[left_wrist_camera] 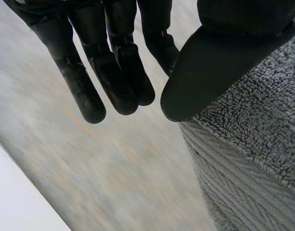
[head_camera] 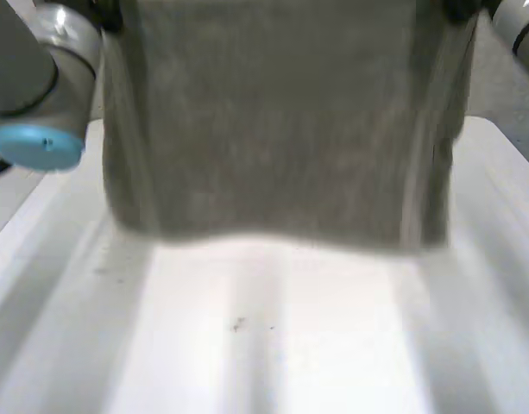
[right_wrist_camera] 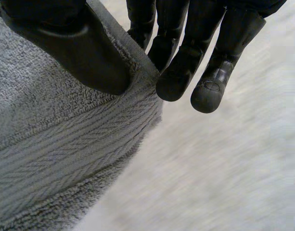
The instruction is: Fold the towel.
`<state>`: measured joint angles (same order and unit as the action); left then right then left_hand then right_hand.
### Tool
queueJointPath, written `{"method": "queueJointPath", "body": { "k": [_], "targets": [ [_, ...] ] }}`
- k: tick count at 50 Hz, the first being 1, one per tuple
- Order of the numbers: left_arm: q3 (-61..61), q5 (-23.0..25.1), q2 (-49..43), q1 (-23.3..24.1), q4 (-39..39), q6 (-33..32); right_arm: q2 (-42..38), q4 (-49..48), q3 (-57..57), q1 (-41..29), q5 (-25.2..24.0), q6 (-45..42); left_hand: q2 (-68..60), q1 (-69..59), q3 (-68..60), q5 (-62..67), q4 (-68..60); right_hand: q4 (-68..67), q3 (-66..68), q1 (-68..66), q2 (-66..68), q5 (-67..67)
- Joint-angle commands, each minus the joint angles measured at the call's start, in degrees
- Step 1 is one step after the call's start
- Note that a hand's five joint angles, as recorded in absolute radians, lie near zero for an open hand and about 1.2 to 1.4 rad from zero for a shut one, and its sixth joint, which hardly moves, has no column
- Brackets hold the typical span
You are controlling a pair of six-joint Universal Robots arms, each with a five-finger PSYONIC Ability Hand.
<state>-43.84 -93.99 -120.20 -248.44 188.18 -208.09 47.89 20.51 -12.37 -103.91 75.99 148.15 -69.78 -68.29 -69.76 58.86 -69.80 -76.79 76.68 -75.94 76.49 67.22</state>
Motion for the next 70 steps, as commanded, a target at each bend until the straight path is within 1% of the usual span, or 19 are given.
{"method": "queueJointPath", "body": {
  "k": [1,7,9,10,12,13,17,18,20,25,31,34,36,44,52,58,60,66,70],
  "targets": [
    [2.3,-2.9,3.8,-0.4,2.1,8.8,4.0,-3.5,3.4,-0.1,0.3,6.7,-10.2,-11.7,-10.2,11.1,-10.2,-3.2,3.3,-4.1,3.5,2.8],
    [-9.7,-3.0,6.1,-1.6,1.2,9.9,6.2,2.7,-7.7,0.2,-4.0,5.2,-10.2,-11.7,-10.2,11.1,-10.2,-3.2,3.3,-4.1,3.5,2.8],
    [-19.4,-2.7,7.8,-2.1,1.7,9.8,7.8,5.4,-17.6,0.1,-7.9,2.3,-10.2,-11.7,-10.2,11.1,-10.2,-3.2,3.3,-4.1,3.5,2.8],
    [-19.4,-2.7,7.8,-2.1,1.8,9.8,7.8,5.4,-17.7,0.1,-7.9,2.3,-10.2,-11.7,-10.2,11.1,-10.2,-3.2,3.3,-4.1,3.5,2.8],
    [-27.7,-2.1,7.9,-2.3,2.9,9.7,9.0,5.0,-28.9,0.4,-10.1,-0.9,-10.2,-11.7,-10.2,11.1,-10.2,-3.2,3.3,-4.1,3.5,2.8],
    [-27.8,-2.1,7.9,-2.3,2.9,9.7,9.0,5.0,-28.9,0.4,-10.1,-0.9,-10.2,-11.7,-10.2,11.1,-10.2,-3.2,3.3,-4.1,3.5,2.8],
    [-37.7,-1.0,6.4,-2.3,7.3,9.0,8.6,-1.4,-42.3,0.3,-10.9,-3.3,-10.2,-11.7,-10.2,11.1,-10.2,-3.2,3.3,-4.1,3.5,2.8],
    [-37.7,-1.0,6.4,-2.3,7.3,9.0,8.6,-1.4,-42.4,0.3,-11.0,-3.3,-10.2,-11.7,-10.2,11.1,-10.2,-3.2,3.3,-4.1,3.5,2.8],
    [-41.8,-0.3,3.8,-2.3,10.6,6.8,6.8,-7.1,-48.9,0.2,-11.0,-3.4,-10.2,-11.7,-10.2,11.1,-10.2,-3.2,3.3,-4.1,3.5,2.8],
    [-45.9,-0.1,0.7,-2.3,13.5,1.7,2.0,-13.1,-54.3,-0.1,-10.2,-3.4,-10.2,-11.7,-10.2,11.1,-10.2,-3.2,3.3,-4.1,3.5,2.8],
    [-48.4,0.0,-0.3,-3.4,15.0,0.4,-2.3,-13.7,-56.3,-0.1,-10.1,-3.4,-10.2,-11.7,-10.2,11.1,-10.2,-2.4,2.5,-3.3,2.7,2.0],
    [-48.9,0.0,-0.3,-3.8,15.5,0.4,-3.3,-14.2,-56.7,-0.1,-10.3,-2.6,-10.2,-11.7,-10.2,11.1,-10.2,9.9,-9.7,9.0,-9.6,-10.3],
    [-49.6,0.0,0.1,-4.4,16.1,0.4,-3.4,-14.4,-57.0,-0.1,-10.2,-2.5,-10.2,-11.7,-10.2,11.1,-10.2,22.8,-22.7,21.9,-22.5,-23.2],
    [-50.2,0.0,1.2,-4.8,16.3,0.6,-3.2,-14.8,-57.2,0.5,-9.5,-2.6,-10.2,-11.7,-10.2,11.1,-10.2,37.1,-37.0,36.2,-36.8,-37.5],
    [-50.8,0.1,1.1,-4.8,16.4,0.6,-1.6,-14.4,-57.9,0.7,-5.9,-3.2,-10.2,-11.7,-10.2,11.1,-10.2,36.1,-36.0,35.2,-35.8,-36.5],
    [-50.9,0.1,1.0,-4.8,16.5,0.6,-0.1,-14.9,-59.0,0.7,-5.3,-3.7,-10.2,-11.7,-10.2,11.1,-10.2,33.6,-33.5,32.7,-33.3,-34.0],
    [-50.9,0.1,0.9,-4.8,16.5,0.5,0.4,-14.9,-59.0,0.7,-5.3,-3.7,-10.2,-11.7,-10.2,11.1,-10.2,25.7,-25.6,24.9,-25.4,-26.1],
    [-50.9,0.1,0.9,-4.8,16.5,0.5,0.4,-15.0,-59.4,0.7,-5.2,-3.7,-10.2,-11.7,-10.2,11.1,-10.2,21.0,-20.8,20.1,-20.7,-21.4],
    [-51.0,0.1,0.9,-4.8,16.4,0.5,0.2,-15.4,-59.6,0.8,-5.1,-4.2,-10.2,-11.7,-10.2,11.1,-10.2,12.1,-12.0,11.2,-11.8,-12.5]
  ]
}}
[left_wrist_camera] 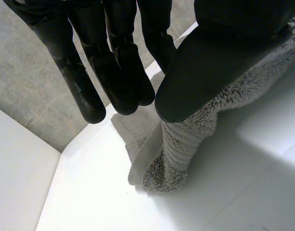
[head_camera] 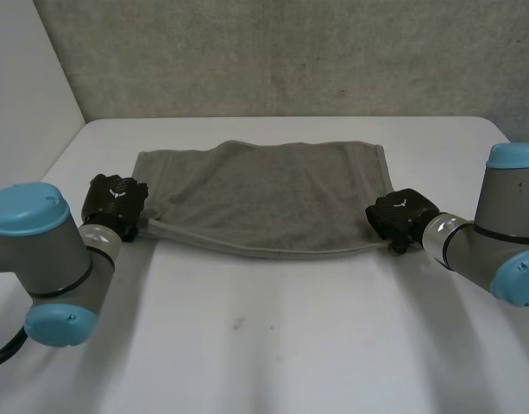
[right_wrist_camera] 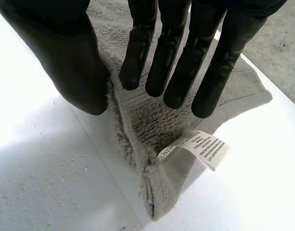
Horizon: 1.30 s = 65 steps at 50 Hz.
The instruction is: Fold the towel.
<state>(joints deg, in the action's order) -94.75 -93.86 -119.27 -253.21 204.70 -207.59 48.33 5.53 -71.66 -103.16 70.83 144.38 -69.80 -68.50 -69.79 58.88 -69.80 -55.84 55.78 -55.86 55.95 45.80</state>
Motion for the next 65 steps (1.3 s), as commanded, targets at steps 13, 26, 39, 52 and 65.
{"method": "queueJointPath", "body": {
  "k": [13,26,39,52,65],
  "targets": [
    [-0.6,0.7,-2.5,0.0,0.9,-0.7,1.8,-0.1,-1.7,2.2,0.2,-3.9,33.7,32.4,33.7,-32.8,33.7,-24.2,24.2,-24.1,24.0,24.2],
    [0.6,3.0,-3.6,-2.5,-2.4,-3.8,2.4,-0.1,-2.9,2.1,-0.7,-4.1,49.2,47.9,49.1,-48.2,49.2,-24.2,24.2,-24.1,24.0,24.2],
    [-0.8,5.1,-2.9,-3.3,-2.5,-3.8,2.4,-0.3,-3.2,2.2,-0.9,-4.0,41.6,40.3,41.6,-40.7,41.6,-24.2,24.2,-24.1,24.0,24.2],
    [0.7,22.7,0.1,-4.1,-5.6,-4.0,2.4,-0.7,-3.5,2.2,-0.9,-4.0,41.2,39.9,41.2,-40.3,41.2,-24.2,24.2,-24.1,24.0,24.2],
    [24.4,23.7,-10.8,-4.1,-26.8,-11.3,2.2,-0.7,-4.6,2.2,-2.0,-4.1,41.8,40.5,41.7,-40.8,41.8,-24.2,24.2,-24.1,24.0,24.2]
  ]
}}
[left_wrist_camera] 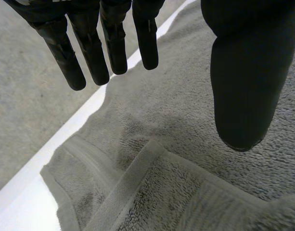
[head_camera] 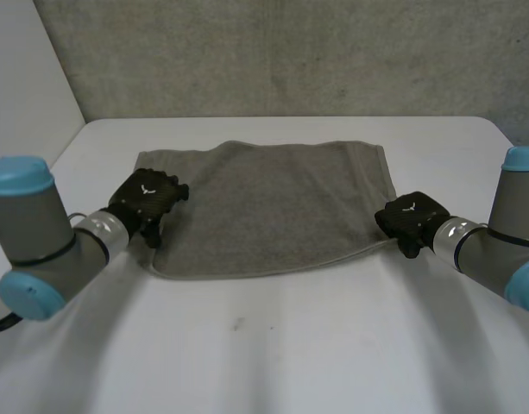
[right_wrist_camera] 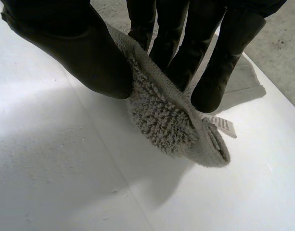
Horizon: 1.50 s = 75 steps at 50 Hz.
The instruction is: Fold the towel.
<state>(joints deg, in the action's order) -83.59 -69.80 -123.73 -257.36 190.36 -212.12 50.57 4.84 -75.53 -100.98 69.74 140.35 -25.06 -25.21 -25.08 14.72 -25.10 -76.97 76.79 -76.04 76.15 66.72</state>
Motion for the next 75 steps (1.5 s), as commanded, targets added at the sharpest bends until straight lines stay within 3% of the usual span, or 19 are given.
{"method": "queueJointPath", "body": {
  "k": [1,3,8,27,31,39,57,65,70,75],
  "targets": [
    [13.3,-0.3,-6.4,0.0,-12.5,-6.8,0.0,0.0,-0.8,0.0,-0.9,-0.1,-3.0,-2.8,-3.0,3.3,-2.9,-3.0,3.2,-4.0,3.9,3.3],
    [17.4,-0.4,-8.5,0.0,-15.6,-13.6,0.0,0.0,-0.8,0.0,-1.4,-0.2,-3.2,-3.0,-3.1,3.5,-3.1,-3.0,3.2,-4.0,3.9,3.3],
    [21.3,-0.6,-11.3,0.0,-18.2,-20.5,0.0,0.0,-0.8,0.0,-1.4,-0.2,-4.3,-4.2,-4.3,4.7,-4.3,-3.0,3.2,-4.0,3.9,3.3],
    [25.1,-1.1,-16.1,-0.1,-25.7,-27.1,0.0,-0.1,-0.8,0.3,-1.5,-0.9,-15.9,-15.8,-15.9,16.3,-15.9,-3.0,3.2,-4.0,3.9,3.3],
    [25.0,-1.7,-16.1,-0.2,-25.7,-27.4,0.0,-0.1,-0.8,0.3,-1.5,-0.9,-22.8,-22.7,-22.8,23.2,-22.8,-3.0,3.2,-4.0,3.9,3.3],
    [24.4,-5.3,-14.8,-0.3,-24.6,-27.5,-0.1,-0.1,-0.7,0.3,-1.5,-0.9,-51.6,-51.4,-51.6,51.9,-51.5,-3.0,3.2,-4.0,3.9,3.3],
    [15.1,-7.1,-8.9,-3.1,-19.5,-27.6,-0.4,-0.1,-0.4,0.4,-1.4,-1.0,-48.9,-48.8,-48.9,49.2,-48.9,-3.0,3.2,-4.0,3.9,3.3],
    [7.7,-6.8,-4.8,-4.1,-19.0,-27.5,0.8,0.8,-0.4,0.9,-1.3,-1.0,-54.9,-54.8,-54.9,55.3,-54.9,-3.0,3.2,-4.0,3.9,3.3],
    [-1.7,-6.8,3.7,-4.9,-16.3,-26.6,5.8,1.8,-1.6,1.9,-0.8,-0.9,-54.9,-54.8,-54.9,55.3,-54.9,-3.0,3.2,-4.0,3.9,3.3],
    [-10.3,-6.8,11.4,-6.0,-14.5,-26.1,13.9,10.2,-4.2,3.1,-1.4,-1.1,-54.9,-54.8,-54.9,55.3,-54.9,-3.0,3.2,-4.0,3.9,3.3]
  ]
}}
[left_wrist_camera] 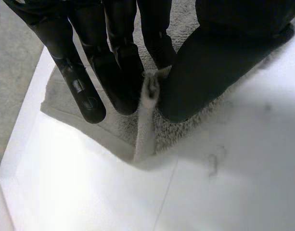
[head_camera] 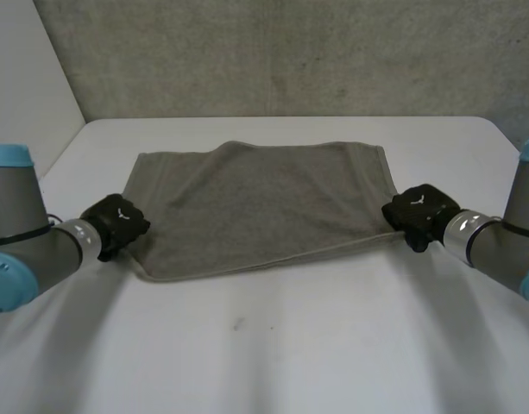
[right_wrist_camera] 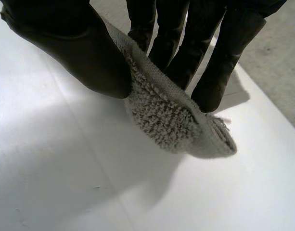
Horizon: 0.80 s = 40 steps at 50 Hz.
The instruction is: Fold the towel.
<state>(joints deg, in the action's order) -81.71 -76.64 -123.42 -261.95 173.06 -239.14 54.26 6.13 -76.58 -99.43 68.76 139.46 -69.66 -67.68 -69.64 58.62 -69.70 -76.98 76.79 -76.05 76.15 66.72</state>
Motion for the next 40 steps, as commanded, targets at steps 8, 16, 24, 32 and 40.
{"method": "queueJointPath", "body": {
  "k": [8,16,24,32,40],
  "targets": [
    [-25.8,0.2,26.9,-4.3,5.4,10.9,19.0,16.6,-11.8,3.6,-2.9,-9.5,-10.3,-12.3,-10.4,11.4,-10.3,-3.0,3.2,-3.9,3.9,3.3],
    [-38.4,4.2,44.0,-7.4,5.3,17.8,30.4,25.7,-22.2,8.3,-4.6,-19.4,-10.3,-12.3,-10.4,11.4,-10.3,-3.0,3.2,-3.9,3.9,3.3],
    [-42.7,9.5,51.9,-11.7,6.0,21.3,35.8,28.2,-23.4,12.1,-9.5,-24.9,-10.3,-12.3,-10.4,11.4,-10.3,-3.0,3.2,-3.9,3.9,3.3],
    [-34.5,8.7,37.6,-9.7,14.4,27.5,23.3,25.4,-14.0,11.1,-9.5,-20.7,-10.3,-12.3,-10.4,11.4,-10.3,-3.0,3.2,-3.9,3.9,3.3],
    [-17.8,1.3,18.2,-3.7,14.4,28.6,8.6,23.8,2.4,3.2,-0.9,-13.5,-10.3,-12.3,-10.4,11.4,-10.3,-3.0,3.2,-3.9,3.9,3.3]
  ]
}}
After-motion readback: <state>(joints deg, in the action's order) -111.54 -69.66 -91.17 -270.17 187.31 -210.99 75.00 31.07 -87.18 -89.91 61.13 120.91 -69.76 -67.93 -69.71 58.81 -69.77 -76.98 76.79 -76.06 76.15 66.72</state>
